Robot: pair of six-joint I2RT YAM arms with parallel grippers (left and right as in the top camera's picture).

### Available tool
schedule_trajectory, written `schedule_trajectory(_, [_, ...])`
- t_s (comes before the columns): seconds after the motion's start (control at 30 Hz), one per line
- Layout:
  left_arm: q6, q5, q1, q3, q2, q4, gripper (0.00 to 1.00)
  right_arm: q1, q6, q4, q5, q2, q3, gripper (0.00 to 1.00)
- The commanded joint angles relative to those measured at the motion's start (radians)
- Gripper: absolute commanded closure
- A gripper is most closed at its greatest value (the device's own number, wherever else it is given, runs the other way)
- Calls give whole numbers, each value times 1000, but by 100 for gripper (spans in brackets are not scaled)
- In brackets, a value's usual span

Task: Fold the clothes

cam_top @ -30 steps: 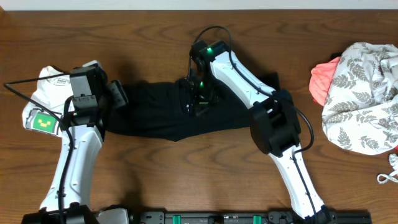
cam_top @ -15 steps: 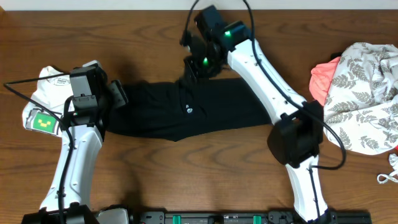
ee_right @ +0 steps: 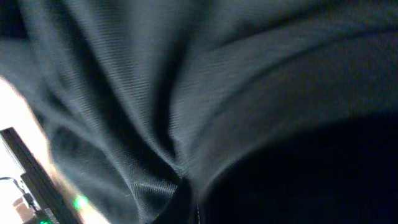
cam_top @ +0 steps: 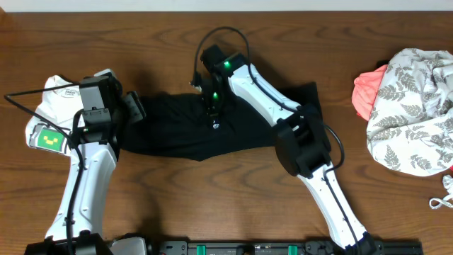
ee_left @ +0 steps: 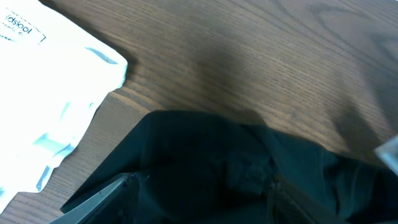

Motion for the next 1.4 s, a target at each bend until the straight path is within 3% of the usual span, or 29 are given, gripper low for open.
schedule_trajectory(0.0, [-13, -1, 2, 2, 5, -2, 34, -8, 55, -29, 77, 3, -1, 98])
schedule_trajectory(0.27, [-13, -1, 2, 1, 5, -2, 34, -14, 64, -80, 85, -2, -1, 96])
schedule_trajectory(0.47, [-13, -1, 2, 1, 5, -2, 34, -24, 44, -52, -82, -3, 3, 94])
schedule_trajectory(0.57, [-13, -1, 2, 1, 5, -2, 34, -40, 56, -55, -50, -3, 3, 94])
schedule_trajectory(0.77, [-13, -1, 2, 1, 5, -2, 33, -125, 40, -37, 45, -61, 5, 89])
schedule_trajectory(0.97, [-13, -1, 2, 1, 5, -2, 34, -266, -9, -45, 50, -228, 9, 81])
schedule_trajectory(1.1, [-13, -1, 2, 2, 5, -2, 34, -378, -10, -139, 111, -316, 9, 65])
schedule_trajectory(1.37, [-13, -1, 2, 1, 5, -2, 33, -585, -90, -422, 357, -339, -11, 62])
